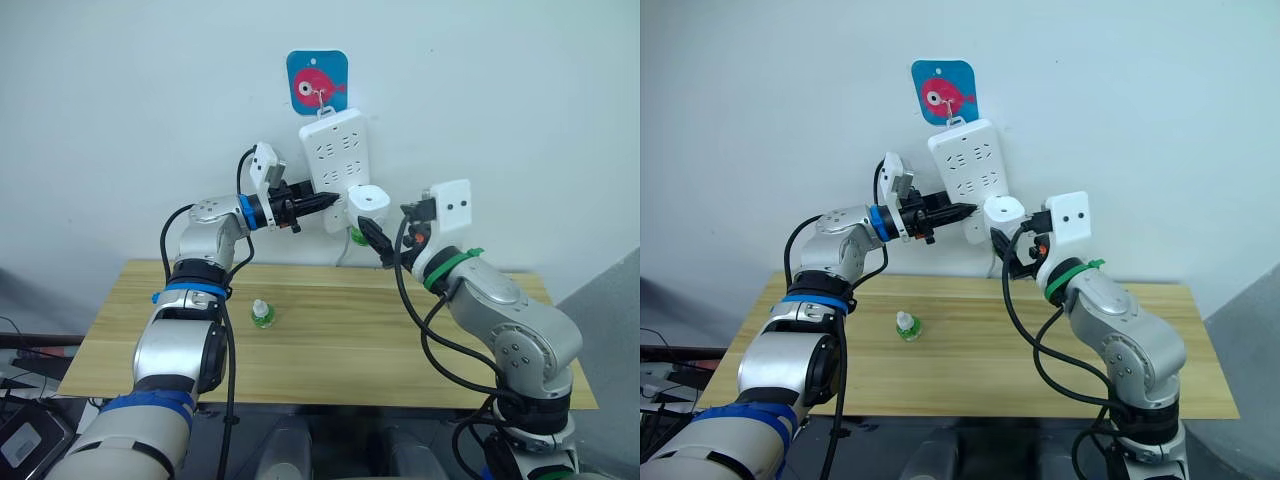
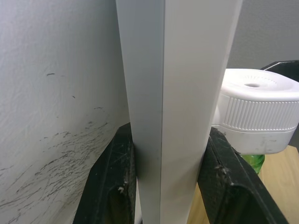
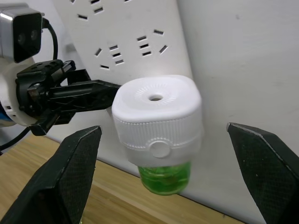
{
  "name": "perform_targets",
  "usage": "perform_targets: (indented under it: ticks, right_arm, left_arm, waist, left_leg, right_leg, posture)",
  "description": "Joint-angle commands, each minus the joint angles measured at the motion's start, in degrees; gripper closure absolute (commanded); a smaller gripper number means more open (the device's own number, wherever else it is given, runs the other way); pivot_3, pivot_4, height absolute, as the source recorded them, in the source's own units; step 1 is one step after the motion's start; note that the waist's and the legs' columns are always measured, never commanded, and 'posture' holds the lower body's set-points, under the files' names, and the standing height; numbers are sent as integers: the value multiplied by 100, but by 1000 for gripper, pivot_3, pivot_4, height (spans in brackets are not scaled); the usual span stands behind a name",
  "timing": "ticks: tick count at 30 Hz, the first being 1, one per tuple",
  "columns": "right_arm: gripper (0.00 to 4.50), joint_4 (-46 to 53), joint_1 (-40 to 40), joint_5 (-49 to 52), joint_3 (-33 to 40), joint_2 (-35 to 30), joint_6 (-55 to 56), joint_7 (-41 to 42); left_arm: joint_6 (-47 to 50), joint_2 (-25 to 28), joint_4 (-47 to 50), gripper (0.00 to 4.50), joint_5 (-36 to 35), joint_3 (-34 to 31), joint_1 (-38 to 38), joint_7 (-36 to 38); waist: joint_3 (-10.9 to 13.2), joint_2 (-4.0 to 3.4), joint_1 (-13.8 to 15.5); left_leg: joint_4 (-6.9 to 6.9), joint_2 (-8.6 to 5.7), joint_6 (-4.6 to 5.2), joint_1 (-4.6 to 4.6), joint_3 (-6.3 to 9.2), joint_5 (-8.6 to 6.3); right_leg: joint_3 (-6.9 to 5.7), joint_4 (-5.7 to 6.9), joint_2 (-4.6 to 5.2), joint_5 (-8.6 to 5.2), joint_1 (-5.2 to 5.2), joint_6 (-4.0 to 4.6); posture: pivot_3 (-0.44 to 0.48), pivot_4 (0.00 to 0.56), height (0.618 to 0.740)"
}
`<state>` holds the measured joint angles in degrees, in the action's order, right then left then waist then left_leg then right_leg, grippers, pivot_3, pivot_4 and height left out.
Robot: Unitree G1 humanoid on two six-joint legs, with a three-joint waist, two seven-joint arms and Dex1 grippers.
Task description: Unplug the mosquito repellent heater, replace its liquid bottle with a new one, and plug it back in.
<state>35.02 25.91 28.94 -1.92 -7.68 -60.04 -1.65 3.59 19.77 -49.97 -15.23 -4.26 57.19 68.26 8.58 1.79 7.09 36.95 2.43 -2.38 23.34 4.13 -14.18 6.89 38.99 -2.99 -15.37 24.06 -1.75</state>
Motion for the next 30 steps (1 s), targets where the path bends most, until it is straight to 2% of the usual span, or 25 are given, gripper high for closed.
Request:
perform_targets:
  ticks: [1, 8, 15, 18, 21, 25, 30]
  right_arm:
    - [0, -126, 162, -190, -66, 74, 218, -3]
    - [0, -813, 423, -647, -228, 226, 763, 78]
    - [0, -1032, 426, -835, -323, 408, 995, 166]
    - [646, -1062, 397, -906, -336, 414, 1074, 223]
    - [1572, -1042, 380, -932, -335, 429, 1091, 271]
    - [1565, -938, 334, -916, -330, 447, 1038, 382]
    - [1565, -456, 61, -901, -324, 146, 857, 523]
  left_arm:
    - [-83, -71, -2, 3147, 63, 66, 128, 2]
    - [-159, -37, -74, 3147, 96, 58, 158, -10]
    - [-225, -42, -126, 3147, 107, 57, 134, -32]
    - [-249, -50, -161, 3147, 116, 53, 141, -70]
    - [-264, -53, -181, 3147, 120, 52, 145, -87]
    - [-307, -57, -233, 3147, 145, 71, 150, -94]
    - [-447, -32, -435, 3147, 260, 91, 213, -308]
  waist:
    - [0, 0, -1]
    - [3, -5, 1]
    - [4, -7, 0]
    - [6, -9, -2]
    - [7, -12, -3]
    - [8, -12, -3]
    - [9, -14, 45]
  left_leg:
    - [0, 0, 0, 2, 2, 0]
    - [0, 0, 0, 3, 12, 0]
    - [-1, 0, 0, 6, 17, 0]
    - [-1, 0, 0, 6, 18, 0]
    - [-1, 0, 0, 6, 20, 0]
    - [-1, 0, 0, 6, 20, 0]
    - [-1, -4, 0, 11, 28, 0]
  right_leg:
    - [-2, 0, 0, 0, 0, 0]
    - [-13, 1, 0, 0, 0, 1]
    - [-17, 1, 0, 0, 1, 1]
    - [-18, 1, 0, 0, 1, 2]
    - [-19, 1, 0, 0, 1, 2]
    - [-20, 1, 0, 0, 1, 2]
    - [-27, -1, 3, -2, -1, 4]
  posture:
    - [270, 158, 740]
    - [276, 156, 740]
    - [279, 157, 740]
    - [279, 157, 740]
    - [276, 158, 740]
    - [274, 158, 740]
    - [273, 167, 740]
